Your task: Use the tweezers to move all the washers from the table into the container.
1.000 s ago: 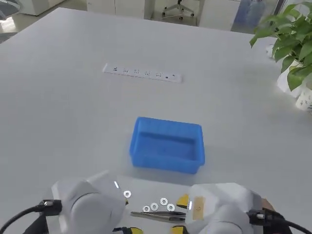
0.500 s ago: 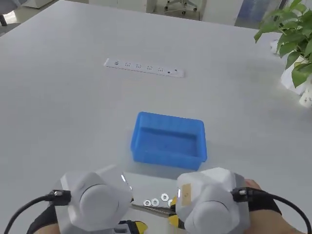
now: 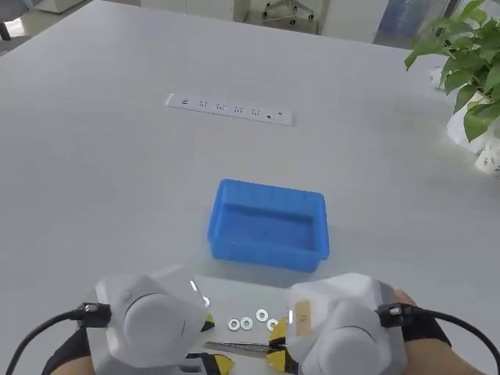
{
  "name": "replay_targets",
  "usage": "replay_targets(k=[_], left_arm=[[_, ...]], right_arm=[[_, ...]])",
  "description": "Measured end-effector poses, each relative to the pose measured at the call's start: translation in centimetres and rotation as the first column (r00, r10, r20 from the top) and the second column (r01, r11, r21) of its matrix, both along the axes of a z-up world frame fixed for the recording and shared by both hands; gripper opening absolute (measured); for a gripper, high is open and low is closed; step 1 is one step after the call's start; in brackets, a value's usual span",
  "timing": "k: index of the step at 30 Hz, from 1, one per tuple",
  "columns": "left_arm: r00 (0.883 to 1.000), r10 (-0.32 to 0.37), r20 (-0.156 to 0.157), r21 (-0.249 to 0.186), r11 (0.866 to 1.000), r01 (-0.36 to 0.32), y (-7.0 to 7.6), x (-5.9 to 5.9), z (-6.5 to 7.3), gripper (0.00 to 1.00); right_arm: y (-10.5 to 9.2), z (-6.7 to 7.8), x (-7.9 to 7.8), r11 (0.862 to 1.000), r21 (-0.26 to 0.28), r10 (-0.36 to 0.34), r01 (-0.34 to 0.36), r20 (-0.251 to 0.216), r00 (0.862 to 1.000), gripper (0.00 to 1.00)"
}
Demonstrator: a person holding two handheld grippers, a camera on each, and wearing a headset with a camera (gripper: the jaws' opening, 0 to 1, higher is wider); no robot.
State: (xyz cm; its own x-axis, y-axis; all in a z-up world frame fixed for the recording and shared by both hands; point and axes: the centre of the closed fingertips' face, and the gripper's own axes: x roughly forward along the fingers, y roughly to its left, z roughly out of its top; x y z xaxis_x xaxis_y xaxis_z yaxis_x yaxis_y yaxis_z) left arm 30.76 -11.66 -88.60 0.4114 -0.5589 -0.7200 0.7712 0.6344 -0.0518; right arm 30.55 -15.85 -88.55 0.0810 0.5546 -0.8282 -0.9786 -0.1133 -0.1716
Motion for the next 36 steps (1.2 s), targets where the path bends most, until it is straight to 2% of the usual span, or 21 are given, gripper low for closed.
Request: replay_targets(k=[1,6,10,12,14,16,17,18,19,23,25,27,28,29,31,32,36], left_arm=[[1.000,-0.001,-0.001,-0.004,1.000,0.001,0.1,0.0,0.0,0.30],[1.000,-0.011,0.008,-0.025,1.000,0.011,0.5,-0.1,0.3,0.26],[0.999,0.002,0.037,-0.109,0.994,0.002,-0.1,0.4,1.7,0.23],[0.999,-0.008,0.047,-0.138,0.990,0.014,-0.3,0.4,2.2,0.20],[0.999,-0.005,0.042,-0.114,0.993,0.010,-0.1,0.5,1.8,0.19],[0.999,-0.042,0.020,-0.020,0.999,0.043,0.8,0.2,0.3,0.19],[0.998,-0.058,0.027,0.000,0.998,0.058,0.8,0.1,0.1,0.20],[0.995,-0.076,0.057,0.005,0.997,0.076,0.7,0.4,0.2,0.20],[0.996,-0.082,0.038,0.009,0.997,0.081,0.7,0.2,0.1,0.20],[0.985,-0.164,0.059,0.082,0.984,0.159,0.6,0.2,-0.2,0.18],[0.981,-0.176,0.079,0.096,0.981,0.168,0.4,0.6,0.0,0.11],[0.978,-0.199,0.068,0.094,0.977,0.193,0.3,0.5,0.0,0.10],[0.973,-0.219,0.072,0.102,0.972,0.211,0.3,0.4,0.0,0.09],[0.961,-0.263,0.083,0.122,0.960,0.252,0.2,0.3,0.0,0.09],[0.950,-0.302,0.084,0.143,0.947,0.289,0.2,0.1,0.0,0.08],[0.931,-0.354,0.087,0.168,0.927,0.336,0.1,-0.3,0.0,0.07],[0.893,-0.446,0.064,0.164,0.887,0.431,-0.3,-1.6,0.1,0.05]], right_arm=[[0.2,0.3,-0.1,0.999,0.036,-0.020,0.021,-0.015,1.000,0.07],[0.2,1.3,-0.3,0.991,0.115,-0.062,0.067,-0.044,0.997,0.07],[0.6,2.2,-0.5,0.972,0.200,-0.111,0.126,-0.086,0.990,0.07],[0.5,2.5,-0.4,0.966,0.216,-0.124,0.141,-0.090,0.988,0.07],[0.7,2.6,-0.4,0.958,0.239,-0.135,0.157,-0.107,0.985,0.07],[0.7,2.4,-0.4,0.960,0.231,-0.137,0.158,-0.105,0.985,0.07],[0.6,2.2,-0.4,0.963,0.220,-0.134,0.154,-0.104,0.986,0.07],[0.6,2.1,-0.4,0.965,0.218,-0.129,0.148,-0.101,0.986,0.07],[0.6,2.1,-0.4,0.965,0.218,-0.127,0.146,-0.101,0.987,0.07],[0.7,2.2,-0.5,0.967,0.216,-0.116,0.136,-0.100,0.988,0.07],[0.6,2.1,-0.5,0.970,0.209,-0.106,0.124,-0.099,0.989,0.07],[0.6,2.1,-0.5,0.971,0.207,-0.101,0.119,-0.095,0.990,0.07],[0.6,2.1,-0.5,0.971,0.206,-0.101,0.119,-0.096,0.990,0.07],[0.6,2.1,-0.4,0.972,0.205,-0.099,0.117,-0.096,0.991,0.07],[0.5,2.0,-0.5,0.974,0.199,-0.091,0.108,-0.094,0.991,0.07],[0.4,1.9,-0.6,0.978,0.188,-0.076,0.091,-0.084,0.994,0.07],[0.1,1.2,-1.0,0.988,0.147,-0.029,0.038,-0.063,0.998,0.08]])
